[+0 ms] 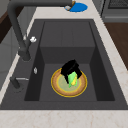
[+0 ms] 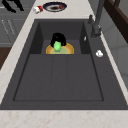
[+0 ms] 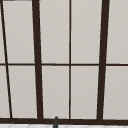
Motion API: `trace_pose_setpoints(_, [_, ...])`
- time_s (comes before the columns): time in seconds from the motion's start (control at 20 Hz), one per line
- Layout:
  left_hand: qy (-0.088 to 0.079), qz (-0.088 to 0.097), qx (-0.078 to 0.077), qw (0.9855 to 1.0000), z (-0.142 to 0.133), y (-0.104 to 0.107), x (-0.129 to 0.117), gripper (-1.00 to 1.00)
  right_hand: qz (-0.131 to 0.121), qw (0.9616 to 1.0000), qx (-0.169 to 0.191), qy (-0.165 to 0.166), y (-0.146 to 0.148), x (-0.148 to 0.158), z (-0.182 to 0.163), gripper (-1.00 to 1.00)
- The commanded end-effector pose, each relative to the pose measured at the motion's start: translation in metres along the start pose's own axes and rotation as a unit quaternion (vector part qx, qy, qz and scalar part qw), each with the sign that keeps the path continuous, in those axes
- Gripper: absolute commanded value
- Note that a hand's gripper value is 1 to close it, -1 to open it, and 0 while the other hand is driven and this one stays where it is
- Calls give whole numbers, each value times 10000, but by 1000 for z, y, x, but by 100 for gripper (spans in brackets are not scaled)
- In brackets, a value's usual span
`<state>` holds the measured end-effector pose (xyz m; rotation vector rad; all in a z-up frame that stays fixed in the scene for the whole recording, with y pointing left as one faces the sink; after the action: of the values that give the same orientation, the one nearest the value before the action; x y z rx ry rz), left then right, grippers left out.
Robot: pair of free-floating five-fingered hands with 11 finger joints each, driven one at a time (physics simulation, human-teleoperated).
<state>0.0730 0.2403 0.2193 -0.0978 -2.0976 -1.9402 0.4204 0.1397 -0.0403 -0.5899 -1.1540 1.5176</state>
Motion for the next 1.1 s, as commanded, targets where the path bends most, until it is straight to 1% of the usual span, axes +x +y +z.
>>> trace_pose_setpoints(0.0, [0, 0, 0, 10000, 0, 0, 0, 0, -209, 9997, 17, -91, 6, -5, -11, 100])
trace_pose_setpoints(0.05, [0, 0, 0, 10000, 0, 0, 0, 0, -234, 9997, 39, -97, 12, -6, -11, 100])
trace_pose_setpoints(0.1, [0, 0, 0, 10000, 0, 0, 0, 0, -293, 9995, -38, -139, 19, -12, -13, 100])
trace_pose_setpoints(0.2, [0, 0, 0, 10000, 0, 0, 0, 0, -312, 9992, -177, -173, 34, -19, -18, 100])
trace_pose_setpoints(0.35, [0, 0, 0, 10000, 0, 0, 0, 0, -302, 9991, -260, -170, 52, -23, -36, 100])
trace_pose_setpoints(0.4, [0, 0, 0, 10000, 0, 0, 0, 0, -426, 9985, -241, -237, 55, -24, -43, 100])
trace_pose_setpoints(0.45, [0, 0, 0, 10000, 0, 0, 0, 0, -600, 9975, -186, -322, 54, -28, -48, 100])
trace_pose_setpoints(0.5, [0, 0, 0, 10000, 0, 0, 0, 0, -746, 9965, 28, -366, 48, -33, -55, 100])
trace_pose_setpoints(0.55, [0, 0, 0, 10000, 0, 0, 0, 0, -676, 9968, 302, -291, 35, -32, -53, 100])
trace_pose_setpoints(0.6, [0, 0, 0, 10000, 0, 0, 0, 0, -754, 9957, 474, -269, 29, -35, -49, 100])
trace_pose_setpoints(0.65, [0, 0, 0, 10000, 0, 0, 0, 0, -766, 9950, 599, -230, 26, -35, -46, 100])
trace_pose_setpoints(0.75, [0, 0, 0, 10000, 0, 0, 0, 0, -727, 9951, 592, -315, 23, -39, -43, 100])
trace_pose_setpoints(0.8, [0, 0, 0, 10000, 0, 0, 0, 0, -729, 9949, 611, -329, 21, -38, -46, -100])
trace_pose_setpoints(0.85, [0, 0, 0, 10000, 0, 0, 0, 0, -562, 9968, 427, -370, 16, -36, -46, -100])
trace_pose_setpoints(0.95, [0, 0, 0, 10000, 0, 0, 0, 0, -497, 9976, 212, -443, 4, -37, -42, -100])
trace_pose_setpoints(1.0, [0, 0, 0, 10000, 0, 0, 0, 0, -350, 9987, 144, -351, -4, -31, -44, -100])
trace_pose_setpoints(1.05, [0, 0, 0, 10000, 0, 0, 0, 0, -310, 9990, 60, -322, -9, -29, -39, -100])
